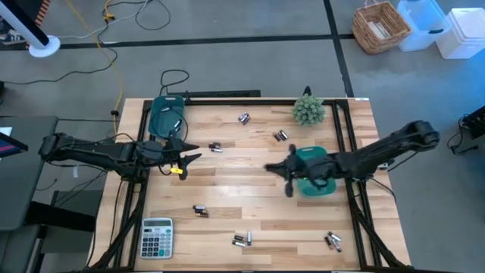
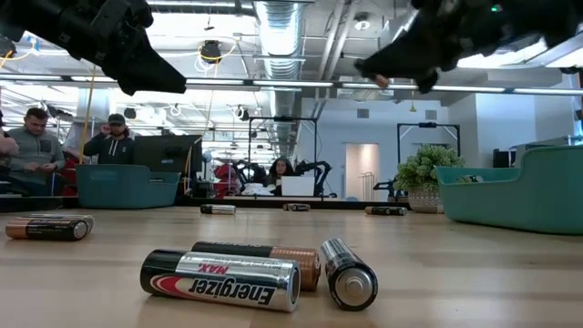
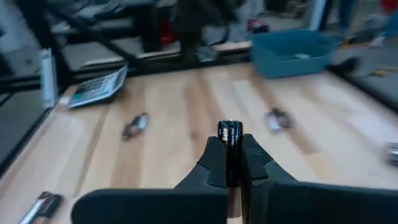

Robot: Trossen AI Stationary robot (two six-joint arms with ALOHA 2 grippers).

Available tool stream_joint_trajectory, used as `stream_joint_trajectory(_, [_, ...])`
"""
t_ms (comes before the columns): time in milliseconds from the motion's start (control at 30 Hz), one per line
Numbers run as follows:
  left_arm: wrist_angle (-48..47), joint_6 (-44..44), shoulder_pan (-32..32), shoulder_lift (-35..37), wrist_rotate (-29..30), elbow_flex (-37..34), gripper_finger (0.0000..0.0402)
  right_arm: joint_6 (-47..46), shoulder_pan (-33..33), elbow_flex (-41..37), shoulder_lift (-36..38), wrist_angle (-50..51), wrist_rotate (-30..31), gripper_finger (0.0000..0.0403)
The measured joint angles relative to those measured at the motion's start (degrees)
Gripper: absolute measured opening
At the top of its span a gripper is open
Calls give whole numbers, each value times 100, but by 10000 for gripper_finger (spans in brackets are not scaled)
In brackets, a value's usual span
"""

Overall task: Sort batteries
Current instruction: Put the brown-block battery into the green bin, then put the black-silver battery into the blue bin

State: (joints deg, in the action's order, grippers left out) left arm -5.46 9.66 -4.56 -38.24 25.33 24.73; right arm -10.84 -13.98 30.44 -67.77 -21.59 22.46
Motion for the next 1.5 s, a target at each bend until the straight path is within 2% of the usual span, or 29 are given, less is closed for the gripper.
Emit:
stream_joint_trajectory(167, [-38, 52, 0, 0, 1, 0, 141, -108, -123, -385, 1220, 1323, 603, 6])
stream_joint_trajectory(400, [-163, 213, 0, -82, -3, 0, 141, -1342, -379, -396, 2362, 4071, 1694, 6])
stream_joint_trajectory(600, [-74, 213, 6, -498, -3, 0, 141, -2486, -555, -398, 2545, 5445, 1688, 9])
stream_joint_trajectory(733, [137, 60, 7, -871, -3, 0, 141, -3047, -648, -398, 2540, 6114, 1674, 39])
stream_joint_trajectory(900, [513, -73, 9, -1193, -6, 0, 141, -3498, -678, -400, 2538, 6449, 1670, 106])
stream_joint_trajectory(1133, [252, 246, 11, -1372, -159, 0, 141, -3570, -749, -400, 2538, 6467, 1630, 185])
stream_joint_trajectory(1267, [-25, 476, -4, -1443, -529, 0, 141, -3457, -863, -405, 2538, 6284, 1632, 202])
stream_joint_trajectory(1500, [-688, 580, -477, -1438, -992, -4, 141, -2900, -1058, -405, 2538, 5525, 1632, 196])
